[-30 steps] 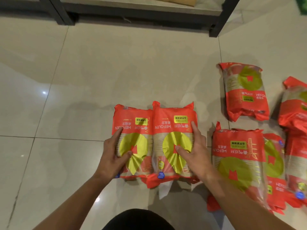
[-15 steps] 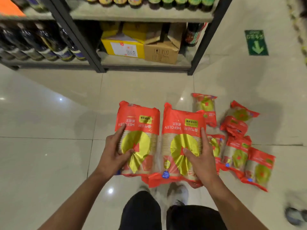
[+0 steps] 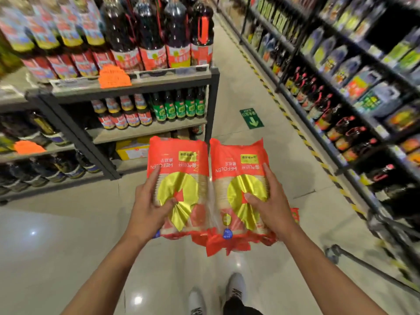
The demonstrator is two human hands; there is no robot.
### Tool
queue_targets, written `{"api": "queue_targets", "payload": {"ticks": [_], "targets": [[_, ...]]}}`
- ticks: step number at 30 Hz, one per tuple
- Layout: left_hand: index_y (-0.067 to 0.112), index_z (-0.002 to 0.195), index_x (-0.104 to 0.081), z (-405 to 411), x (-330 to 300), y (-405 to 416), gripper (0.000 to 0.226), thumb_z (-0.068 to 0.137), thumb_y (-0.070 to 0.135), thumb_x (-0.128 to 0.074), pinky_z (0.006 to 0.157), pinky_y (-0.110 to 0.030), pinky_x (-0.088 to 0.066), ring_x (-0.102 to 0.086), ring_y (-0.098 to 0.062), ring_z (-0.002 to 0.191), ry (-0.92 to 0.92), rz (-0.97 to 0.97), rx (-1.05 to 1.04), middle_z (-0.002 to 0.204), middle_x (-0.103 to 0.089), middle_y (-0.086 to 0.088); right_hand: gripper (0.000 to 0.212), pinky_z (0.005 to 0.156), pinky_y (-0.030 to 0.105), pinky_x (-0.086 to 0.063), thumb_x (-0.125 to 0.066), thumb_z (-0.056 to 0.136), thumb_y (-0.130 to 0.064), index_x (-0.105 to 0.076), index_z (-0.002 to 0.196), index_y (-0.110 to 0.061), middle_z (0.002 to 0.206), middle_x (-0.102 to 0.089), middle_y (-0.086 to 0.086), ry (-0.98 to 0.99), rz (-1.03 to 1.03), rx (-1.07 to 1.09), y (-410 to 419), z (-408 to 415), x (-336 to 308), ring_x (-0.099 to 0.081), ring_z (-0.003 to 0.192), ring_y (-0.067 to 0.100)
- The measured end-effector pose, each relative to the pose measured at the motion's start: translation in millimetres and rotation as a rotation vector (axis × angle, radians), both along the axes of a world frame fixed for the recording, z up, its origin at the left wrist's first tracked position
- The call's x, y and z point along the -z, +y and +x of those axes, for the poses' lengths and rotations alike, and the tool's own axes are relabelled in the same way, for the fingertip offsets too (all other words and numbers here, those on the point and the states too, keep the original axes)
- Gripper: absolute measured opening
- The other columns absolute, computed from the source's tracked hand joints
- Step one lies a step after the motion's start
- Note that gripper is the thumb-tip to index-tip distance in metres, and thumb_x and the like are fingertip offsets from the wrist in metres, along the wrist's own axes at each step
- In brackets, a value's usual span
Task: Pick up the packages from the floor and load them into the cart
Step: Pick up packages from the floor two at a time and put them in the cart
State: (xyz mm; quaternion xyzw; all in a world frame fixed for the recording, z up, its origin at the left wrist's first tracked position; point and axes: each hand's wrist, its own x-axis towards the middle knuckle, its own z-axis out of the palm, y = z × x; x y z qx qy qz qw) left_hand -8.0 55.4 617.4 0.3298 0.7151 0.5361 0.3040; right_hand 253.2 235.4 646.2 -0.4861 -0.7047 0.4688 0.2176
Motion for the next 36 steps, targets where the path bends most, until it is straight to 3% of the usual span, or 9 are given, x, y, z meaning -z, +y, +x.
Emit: {"api": "queue_targets", "payload": {"ticks": [7, 13, 18, 23, 26, 29, 31, 34, 36], "targets": [[0.06, 0.147, -0.03, 51.7, -41.3, 44.2, 0.088, 0.076, 0.035, -0.074, 0.107, -0.055, -0.047, -0.044, -0.02, 0.137, 0.055, 0.053, 0.174, 0.135, -0.043, 0.021, 0.094, 0.106, 0.052, -0.048, -0.079, 0.077, -0.041, -0.019, 0.145, -0.066, 0.138, -0.045, -0.004, 0.067, 0.026, 0.17, 1.7, 82.0, -29.7, -0.051, 0.128, 0.017], [0.061, 0.145, -0.034, 146.1, -60.9, 88.8, 0.087, 0.075, 0.036, -0.078, 0.099, -0.057, -0.053, -0.053, -0.026, 0.132, -0.026, 0.085, 0.326, 0.142, -0.045, 0.003, 0.091, 0.097, 0.053, -0.054, -0.081, 0.073, -0.047, -0.023, 0.139, -0.073, 0.139, -0.049, -0.005, 0.164, 0.004, 0.288, 5.6, 195.9, -40.6, -0.058, 0.123, 0.022], [0.058, 0.146, -0.036, 262.7, -74.6, 126.0, 0.085, 0.079, 0.026, -0.077, 0.103, -0.055, -0.05, -0.052, -0.022, 0.133, 0.007, 0.098, 0.452, 0.142, -0.046, 0.011, 0.091, 0.1, 0.054, -0.052, -0.081, 0.078, -0.042, -0.021, 0.139, -0.074, 0.137, -0.05, -0.007, 0.169, 0.047, 0.442, -1.1, 321.0, -45.2, -0.058, 0.122, 0.022], [0.057, 0.144, -0.041, 402.8, -71.2, 151.9, 0.088, 0.084, 0.005, -0.078, 0.096, -0.057, -0.055, -0.059, -0.023, 0.129, -0.11, 0.076, 0.534, 0.148, -0.046, 0.004, 0.09, 0.098, 0.049, -0.054, -0.08, 0.084, -0.028, -0.025, 0.149, -0.056, 0.136, -0.052, -0.014, 0.202, 0.049, 0.549, -15.4, 456.8, -49.7, -0.059, 0.118, 0.013], [0.052, 0.147, -0.041, 481.1, -62.3, 168.1, 0.088, 0.079, 0.011, -0.078, 0.099, -0.057, -0.053, -0.058, -0.025, 0.13, -0.093, 0.08, 0.631, 0.147, -0.049, -0.001, 0.089, 0.099, 0.046, -0.052, -0.08, 0.083, -0.031, -0.026, 0.147, -0.06, 0.137, -0.051, -0.01, 0.168, 0.045, 0.639, -21.0, 537.2, -46.5, -0.058, 0.117, 0.01], [0.049, 0.15, -0.038, 555.7, -59.7, 187.7, 0.087, 0.086, 0.004, -0.076, 0.097, -0.041, -0.057, -0.06, -0.014, 0.126, -0.062, 0.07, 0.728, 0.146, -0.048, 0.004, 0.091, 0.102, 0.05, -0.05, -0.081, 0.081, -0.035, -0.024, 0.146, -0.064, 0.139, -0.05, -0.006, 0.167, 0.04, 0.727, -24.2, 612.3, -41.1, -0.054, 0.125, 0.018], [0.049, 0.15, -0.037, 602.2, -62.2, 203.7, 0.085, 0.088, 0.004, -0.073, 0.093, -0.026, -0.057, -0.058, -0.007, 0.125, -0.047, 0.063, 0.778, 0.145, -0.048, 0.007, 0.091, 0.101, 0.04, -0.053, -0.08, 0.084, -0.025, -0.025, 0.15, -0.055, 0.137, -0.051, -0.014, 0.205, 0.055, 0.791, -25.4, 655.6, -40.4, -0.056, 0.123, 0.008], [0.062, 0.144, -0.036, 666.2, -61.3, 239.7, 0.084, 0.083, 0.024, -0.081, 0.104, -0.04, -0.051, -0.056, -0.01, 0.126, 0.006, 0.032, 0.836, 0.142, -0.05, 0.007, 0.089, 0.09, 0.008, -0.048, -0.078, 0.085, -0.014, -0.028, 0.155, -0.038, 0.139, -0.05, -0.022, 0.227, 0.091, 0.875, -20.5, 713.9, -41.3, -0.051, 0.114, -0.022], [0.06, 0.144, -0.036, 710.0, -59.0, 267.8, 0.084, 0.083, 0.024, -0.081, 0.103, -0.033, -0.049, -0.056, 0.002, 0.118, -0.005, 0.028, 0.878, 0.14, -0.051, 0.007, 0.089, 0.102, 0.021, -0.048, -0.079, 0.084, -0.016, -0.029, 0.154, -0.038, 0.139, -0.048, -0.028, 0.204, 0.097, 0.923, -10.2, 753.2, -39.0, -0.05, 0.119, -0.018]]}}
